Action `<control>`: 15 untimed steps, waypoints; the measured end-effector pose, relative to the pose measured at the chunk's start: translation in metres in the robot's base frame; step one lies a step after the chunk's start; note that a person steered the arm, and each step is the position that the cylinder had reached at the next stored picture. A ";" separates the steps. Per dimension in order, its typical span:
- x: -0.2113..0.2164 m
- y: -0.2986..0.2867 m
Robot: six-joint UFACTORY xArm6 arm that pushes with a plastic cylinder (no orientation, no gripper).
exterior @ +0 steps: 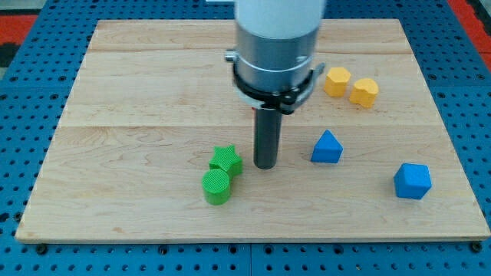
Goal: Slide the blue triangle towards the bottom left
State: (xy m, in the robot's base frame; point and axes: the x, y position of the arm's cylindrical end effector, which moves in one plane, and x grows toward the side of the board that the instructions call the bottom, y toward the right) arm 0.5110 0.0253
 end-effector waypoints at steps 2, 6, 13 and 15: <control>0.014 0.107; -0.021 -0.010; -0.132 -0.210; -0.101 -0.205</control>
State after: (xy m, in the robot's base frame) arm 0.4096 -0.1801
